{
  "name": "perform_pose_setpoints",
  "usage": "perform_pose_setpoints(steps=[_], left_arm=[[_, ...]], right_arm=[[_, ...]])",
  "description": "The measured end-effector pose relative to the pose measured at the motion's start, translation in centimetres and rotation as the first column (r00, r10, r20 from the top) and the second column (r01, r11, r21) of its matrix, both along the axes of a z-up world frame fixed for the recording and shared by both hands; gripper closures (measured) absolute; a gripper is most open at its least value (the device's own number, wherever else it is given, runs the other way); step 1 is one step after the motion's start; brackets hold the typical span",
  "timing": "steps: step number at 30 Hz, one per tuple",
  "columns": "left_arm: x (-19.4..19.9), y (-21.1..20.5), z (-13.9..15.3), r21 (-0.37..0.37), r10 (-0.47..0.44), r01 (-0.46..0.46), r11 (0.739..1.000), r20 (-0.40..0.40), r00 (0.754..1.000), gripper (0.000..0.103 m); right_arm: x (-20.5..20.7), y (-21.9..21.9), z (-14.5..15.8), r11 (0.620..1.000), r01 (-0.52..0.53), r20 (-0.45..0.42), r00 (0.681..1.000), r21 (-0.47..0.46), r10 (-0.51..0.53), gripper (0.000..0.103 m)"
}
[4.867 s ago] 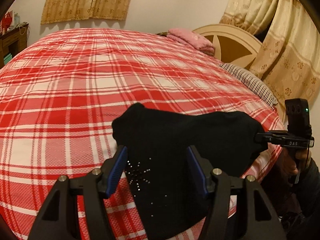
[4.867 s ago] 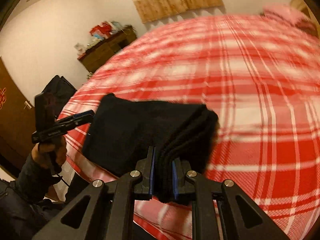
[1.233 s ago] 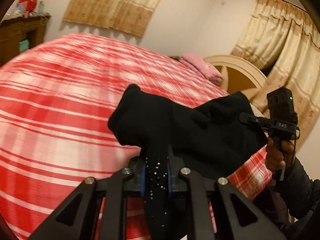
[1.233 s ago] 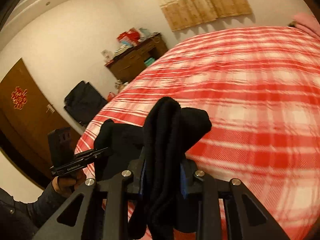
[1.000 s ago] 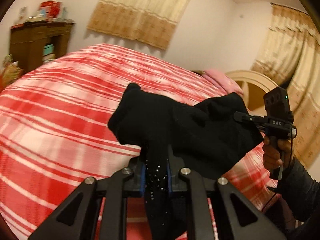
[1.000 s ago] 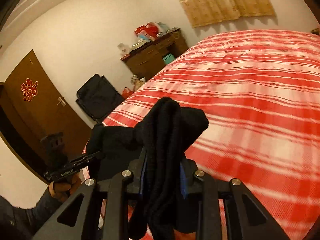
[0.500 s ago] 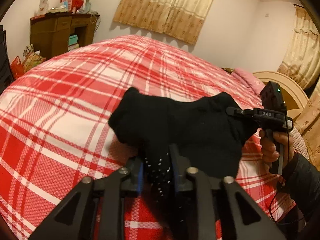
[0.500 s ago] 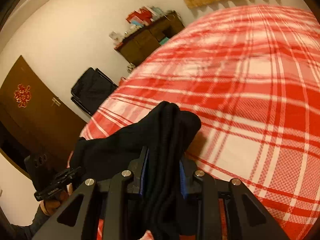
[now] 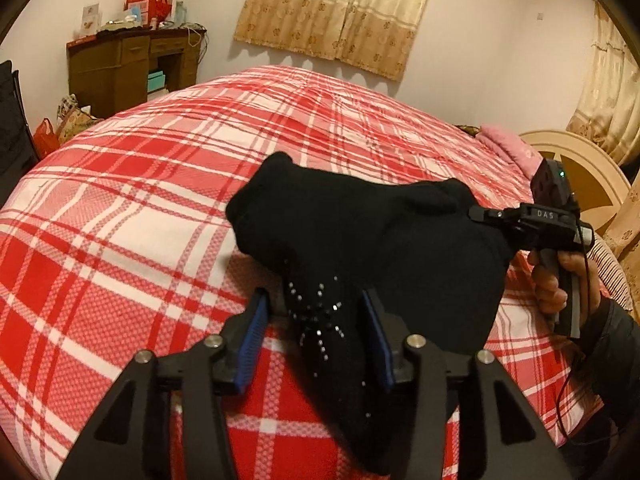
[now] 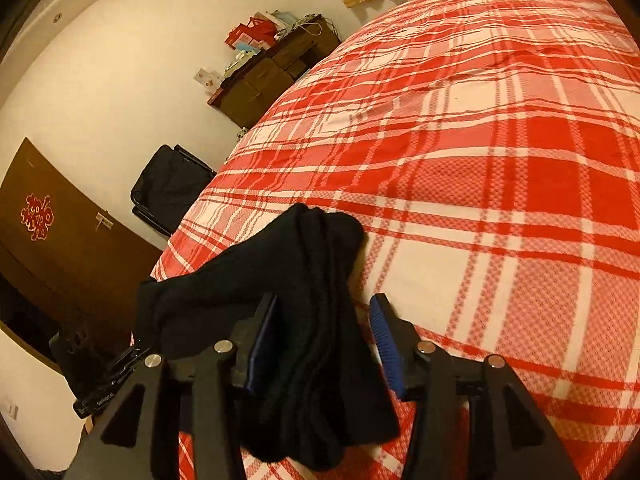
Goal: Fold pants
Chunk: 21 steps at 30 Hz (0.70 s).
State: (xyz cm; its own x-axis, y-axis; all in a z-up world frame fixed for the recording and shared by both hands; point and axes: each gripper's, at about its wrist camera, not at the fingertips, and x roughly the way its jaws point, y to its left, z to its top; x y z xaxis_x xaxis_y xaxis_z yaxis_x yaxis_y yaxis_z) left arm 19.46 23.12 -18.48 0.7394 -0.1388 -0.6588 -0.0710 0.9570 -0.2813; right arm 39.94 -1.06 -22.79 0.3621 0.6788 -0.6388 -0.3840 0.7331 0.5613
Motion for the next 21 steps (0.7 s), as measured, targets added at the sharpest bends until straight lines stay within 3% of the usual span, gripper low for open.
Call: perform_pose_setpoints(steps=[6,11,16,21], left_arm=[[-0.2,-0.6,0.4,0.068,0.037,-0.036,0.997,-0.023,0.999,0.041],[-0.5,-0.7,0.4,0.129,0.086,-0.08,0.988,-0.046,0.995,0.025],[-1.0,-1.0,1.0,0.171,0.113,-0.1,0.98,-0.068,0.991,0.024],[-1.8,-1.9,2.6,0.237,0.147,-0.132,0.963,-0.049,0.988,0.024]], right_arm=[[-0.4,-0.5,0.4,0.999,0.033,0.015,0.999,-0.021,-0.033,0.053],[-1.1,-1.4,0.7,0.997,0.068,0.028,0.997,-0.039,-0.067,0.052],[-2.0,-2.2,1.5,0.992,0.109,0.055,0.993,-0.066,-0.105,0.051],[-5.5,-3.3,4.2,0.975,0.167,0.187,0.973,-0.145,-0.139,0.051]])
